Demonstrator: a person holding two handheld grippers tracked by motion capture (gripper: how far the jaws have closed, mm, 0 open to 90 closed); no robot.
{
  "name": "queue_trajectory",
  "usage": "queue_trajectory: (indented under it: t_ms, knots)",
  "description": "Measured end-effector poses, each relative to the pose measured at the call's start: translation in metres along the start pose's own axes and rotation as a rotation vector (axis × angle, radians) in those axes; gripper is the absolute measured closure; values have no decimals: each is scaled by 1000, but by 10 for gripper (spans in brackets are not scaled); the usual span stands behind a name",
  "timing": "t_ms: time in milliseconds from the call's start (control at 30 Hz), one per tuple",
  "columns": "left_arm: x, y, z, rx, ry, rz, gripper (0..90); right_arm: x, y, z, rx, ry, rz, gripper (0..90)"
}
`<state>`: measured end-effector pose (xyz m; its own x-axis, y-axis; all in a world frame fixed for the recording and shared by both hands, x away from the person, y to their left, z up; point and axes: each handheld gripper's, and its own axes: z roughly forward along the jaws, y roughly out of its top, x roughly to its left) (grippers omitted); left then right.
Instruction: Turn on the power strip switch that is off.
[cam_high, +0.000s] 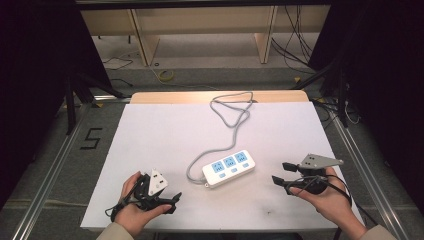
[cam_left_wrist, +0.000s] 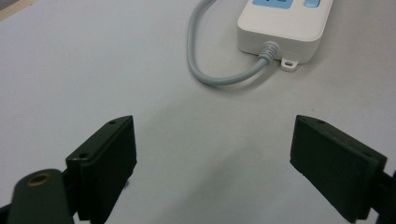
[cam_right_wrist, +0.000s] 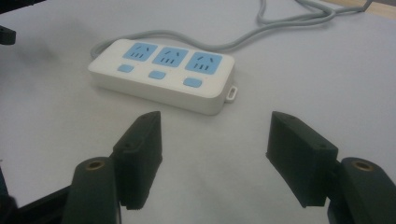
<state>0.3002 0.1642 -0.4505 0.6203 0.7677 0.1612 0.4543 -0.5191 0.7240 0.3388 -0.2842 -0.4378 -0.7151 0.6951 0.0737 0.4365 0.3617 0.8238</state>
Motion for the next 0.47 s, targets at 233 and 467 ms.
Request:
queue_trajectory:
  t_ms: [233, 467]
  knots:
    - [0, 0, 0, 0, 1, 4, 141, 1, -7, -5, -20, 6, 15, 342]
    - [0, 1, 1, 0, 2, 2, 141, -1, -7, -8, -41, -4, 24, 333]
